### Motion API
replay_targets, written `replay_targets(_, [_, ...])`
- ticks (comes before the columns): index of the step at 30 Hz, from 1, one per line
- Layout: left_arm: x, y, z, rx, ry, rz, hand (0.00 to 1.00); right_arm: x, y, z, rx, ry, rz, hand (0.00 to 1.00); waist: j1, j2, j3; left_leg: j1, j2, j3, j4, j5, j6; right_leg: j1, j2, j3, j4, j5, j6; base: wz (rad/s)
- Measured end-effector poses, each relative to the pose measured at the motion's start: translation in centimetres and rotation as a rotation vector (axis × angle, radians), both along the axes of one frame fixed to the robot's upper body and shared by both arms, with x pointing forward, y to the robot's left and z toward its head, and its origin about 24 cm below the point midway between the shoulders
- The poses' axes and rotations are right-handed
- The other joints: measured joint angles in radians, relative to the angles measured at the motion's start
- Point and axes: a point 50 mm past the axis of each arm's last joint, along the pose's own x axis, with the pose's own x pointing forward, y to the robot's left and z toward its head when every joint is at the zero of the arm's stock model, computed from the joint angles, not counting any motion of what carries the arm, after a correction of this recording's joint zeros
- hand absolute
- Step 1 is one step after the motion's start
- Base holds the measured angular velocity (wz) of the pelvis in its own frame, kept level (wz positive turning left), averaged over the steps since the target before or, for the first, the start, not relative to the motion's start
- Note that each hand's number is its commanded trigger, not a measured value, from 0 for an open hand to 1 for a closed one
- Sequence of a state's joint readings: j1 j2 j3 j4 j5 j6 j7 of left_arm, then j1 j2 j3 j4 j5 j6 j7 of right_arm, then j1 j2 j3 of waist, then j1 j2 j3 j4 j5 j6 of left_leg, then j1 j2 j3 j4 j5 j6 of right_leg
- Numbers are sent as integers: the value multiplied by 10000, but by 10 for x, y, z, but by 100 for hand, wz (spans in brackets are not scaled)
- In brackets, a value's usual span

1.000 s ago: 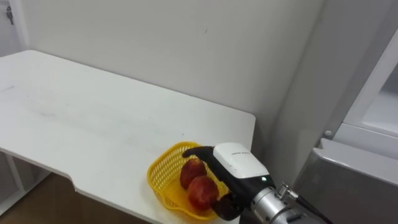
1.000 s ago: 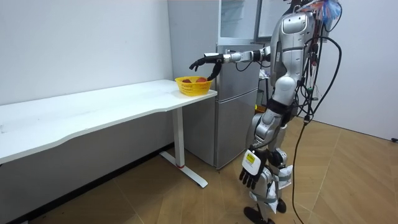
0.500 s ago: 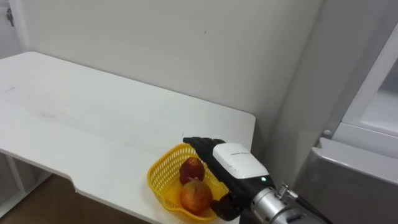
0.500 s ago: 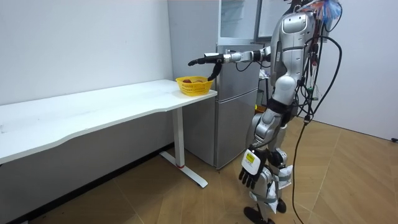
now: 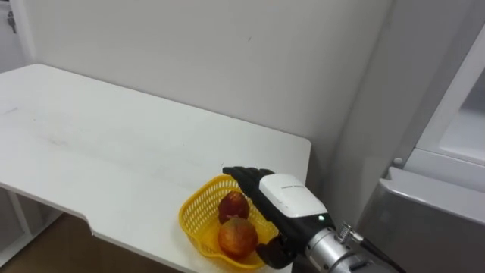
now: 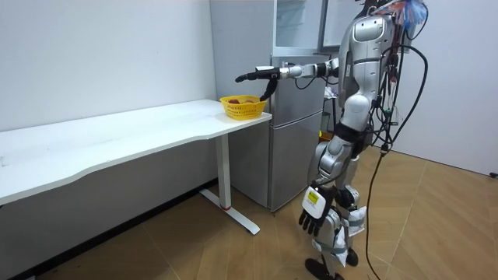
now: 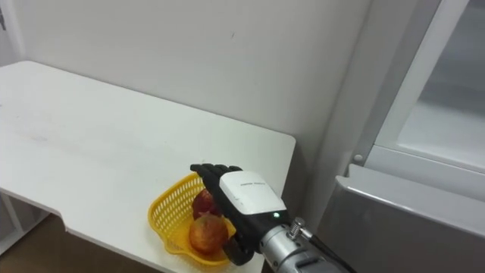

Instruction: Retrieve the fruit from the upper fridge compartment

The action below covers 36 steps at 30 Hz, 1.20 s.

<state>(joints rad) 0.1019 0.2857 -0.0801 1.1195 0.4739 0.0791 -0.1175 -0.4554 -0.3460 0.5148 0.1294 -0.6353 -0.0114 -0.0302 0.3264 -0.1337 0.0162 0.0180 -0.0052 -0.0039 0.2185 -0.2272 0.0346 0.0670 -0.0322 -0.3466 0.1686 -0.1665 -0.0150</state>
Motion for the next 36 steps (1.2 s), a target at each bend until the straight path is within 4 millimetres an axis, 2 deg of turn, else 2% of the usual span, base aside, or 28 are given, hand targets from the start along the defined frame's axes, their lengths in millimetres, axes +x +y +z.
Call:
replay_targets(2, [0,0,0,27,-59,14,0,-2,1,11,391,-402,186,0,-48,15,-5,45,1,14,6,0,0,23,4,31,1,0,0,0])
replay_targets(5, [1,-1,0,62,-235,-49,0,-5,3,29,1817,-805,475,0,-182,69,6,118,-6,41,31,5,6,67,10,432,1,0,0,0])
replay_targets(10, [4,-1,0,281,-620,14,0,-17,6,63,3430,-2109,1170,0,-340,188,34,101,27,285,2,-2,12,25,8,453,16,1,1,-9])
replay_targets(12, [2,-2,-1,277,-602,59,0,-23,8,75,4014,-2611,1408,0,-539,311,39,120,29,324,21,-7,19,32,4,461,18,3,3,-7])
replay_targets(14, [-6,-10,-5,86,-378,168,0,-31,12,88,4753,-3281,1633,0,-774,635,27,233,32,502,10,-11,26,80,-1,547,19,7,8,-22])
replay_targets(15, [-8,-13,-6,17,-311,199,0,-33,13,90,4904,-3401,1660,0,-800,729,29,282,36,575,-7,-12,26,96,0,612,20,7,8,-30])
replay_targets(17, [-12,-20,-9,-132,-212,310,0,-37,13,95,5341,-3763,1696,0,-1025,992,-55,379,61,719,-154,-12,28,75,22,712,39,7,8,-21])
replay_targets(20, [-14,-23,-10,-69,-265,321,0,-45,5,94,5990,-3859,1573,0,-1327,1080,-165,434,102,754,-207,-3,11,91,59,727,62,8,5,-3])
replay_targets(22, [-17,-25,-11,-66,-217,308,0,-48,-4,92,6593,-3692,1343,0,-1447,1138,-188,553,126,889,-227,5,-2,120,80,844,68,8,4,-15])
replay_targets(28, [-27,-24,-11,167,-133,406,0,-58,-35,98,8368,-4467,86,0,-2138,1099,-217,681,126,1067,-365,8,-2,127,111,1021,36,9,4,-11])
replay_targets(30, [-32,-24,-12,175,-32,437,0,-58,-43,97,8855,-4621,-389,0,-2342,1124,-201,763,130,1146,-424,7,-2,144,163,1086,33,9,4,-11])
replay_targets(32, [-33,-24,-12,186,8,449,0,-59,-48,96,8997,-4763,-678,0,-2455,1149,-188,790,141,1194,-466,7,-2,129,163,1127,32,9,4,-7])
replay_targets(36, [-32,-28,-12,315,-160,492,0,-66,-65,77,9229,-4557,-1765,0,-2528,1213,-201,786,154,1354,-500,7,-2,16,158,1316,66,8,4,-11])
